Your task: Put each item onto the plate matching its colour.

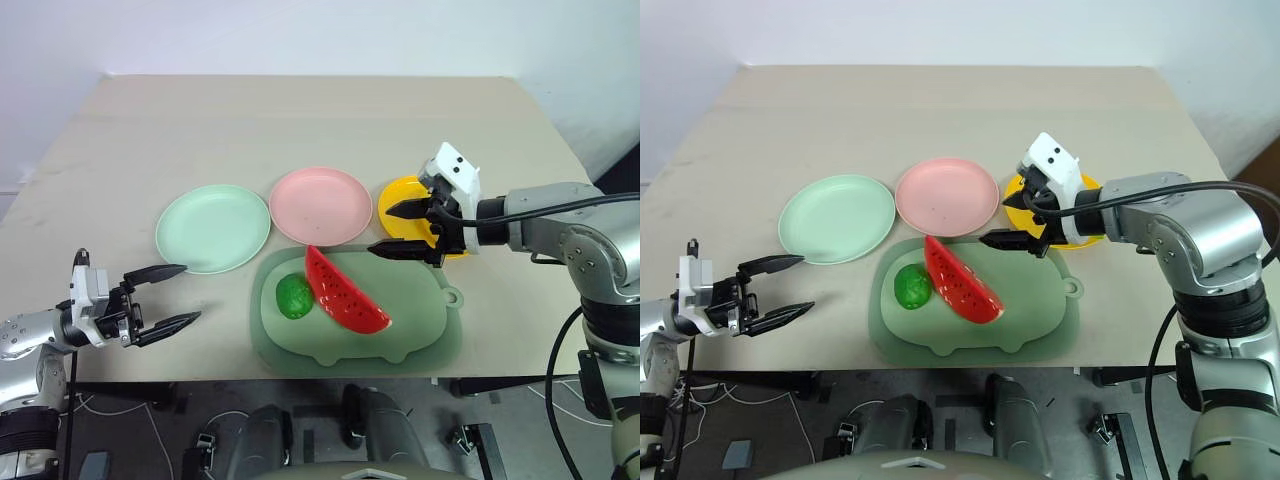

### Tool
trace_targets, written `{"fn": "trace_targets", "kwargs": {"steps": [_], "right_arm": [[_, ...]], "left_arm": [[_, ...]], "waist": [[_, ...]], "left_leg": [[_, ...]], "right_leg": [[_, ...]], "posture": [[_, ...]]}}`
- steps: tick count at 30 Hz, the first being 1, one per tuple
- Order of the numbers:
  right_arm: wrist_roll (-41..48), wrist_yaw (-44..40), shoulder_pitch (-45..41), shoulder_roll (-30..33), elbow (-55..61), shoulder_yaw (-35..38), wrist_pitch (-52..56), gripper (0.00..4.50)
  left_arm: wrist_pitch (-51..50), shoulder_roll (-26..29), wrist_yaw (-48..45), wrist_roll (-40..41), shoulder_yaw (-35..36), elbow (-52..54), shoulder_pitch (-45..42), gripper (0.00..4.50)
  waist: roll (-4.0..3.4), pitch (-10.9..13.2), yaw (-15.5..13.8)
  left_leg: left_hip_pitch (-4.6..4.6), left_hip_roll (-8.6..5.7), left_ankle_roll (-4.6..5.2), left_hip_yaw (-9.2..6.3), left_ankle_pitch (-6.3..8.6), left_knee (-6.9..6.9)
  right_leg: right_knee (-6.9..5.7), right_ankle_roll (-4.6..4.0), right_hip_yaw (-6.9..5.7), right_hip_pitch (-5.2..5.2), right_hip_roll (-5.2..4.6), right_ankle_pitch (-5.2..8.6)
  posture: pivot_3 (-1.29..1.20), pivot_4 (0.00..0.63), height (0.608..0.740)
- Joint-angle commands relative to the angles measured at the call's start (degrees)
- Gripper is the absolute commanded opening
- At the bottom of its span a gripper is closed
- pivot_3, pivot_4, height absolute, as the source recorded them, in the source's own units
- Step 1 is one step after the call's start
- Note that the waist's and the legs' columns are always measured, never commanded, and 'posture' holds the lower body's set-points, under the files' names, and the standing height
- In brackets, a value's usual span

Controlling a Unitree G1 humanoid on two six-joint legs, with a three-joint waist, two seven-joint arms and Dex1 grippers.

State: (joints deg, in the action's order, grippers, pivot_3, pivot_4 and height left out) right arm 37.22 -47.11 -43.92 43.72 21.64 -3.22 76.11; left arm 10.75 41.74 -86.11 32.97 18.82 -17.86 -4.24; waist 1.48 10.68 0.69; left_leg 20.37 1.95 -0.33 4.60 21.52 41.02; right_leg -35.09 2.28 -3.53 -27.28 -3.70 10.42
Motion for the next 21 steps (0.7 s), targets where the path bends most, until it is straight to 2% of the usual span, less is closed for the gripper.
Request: {"fn": "trace_targets", "kwargs": {"steps": [1,13,21], "right_arm": [[3.08,2.81,-0.25,-3.00,2.76,1.29,5.06,4.48],[3.11,14.65,3.31,-16.31,4.90,-4.57,14.30,4.48],[-1.46,19.77,5.13,-18.39,2.45,-13.02,11.13,4.48]], "left_arm": [[1.01,-0.02,-0.03,-0.31,0.14,0.86,-0.18,4.50],[0.96,-1.41,-0.61,0.00,-0.28,2.43,-0.23,4.50],[0.26,-2.22,0.84,-0.43,-0.83,3.83,-0.03,4.50]], "waist": [[0.00,0.00,0.08],[0.01,-0.02,0.09],[0.01,-0.03,0.11]], "left_leg": [[0.00,0.00,0.00,0.00,0.00,0.00],[0.00,-0.02,-0.01,-0.01,0.00,0.01],[-0.01,-0.07,-0.01,-0.01,0.00,0.02]], "right_leg": [[-0.01,0.00,0.00,0.00,0.00,0.00],[-0.04,0.00,0.00,0.01,0.00,-0.01],[-0.03,-0.01,0.00,0.02,0.02,-0.01]], "posture": [[0.00,0.150,0.736],[0.00,0.150,0.736],[0.00,0.150,0.736]]}}
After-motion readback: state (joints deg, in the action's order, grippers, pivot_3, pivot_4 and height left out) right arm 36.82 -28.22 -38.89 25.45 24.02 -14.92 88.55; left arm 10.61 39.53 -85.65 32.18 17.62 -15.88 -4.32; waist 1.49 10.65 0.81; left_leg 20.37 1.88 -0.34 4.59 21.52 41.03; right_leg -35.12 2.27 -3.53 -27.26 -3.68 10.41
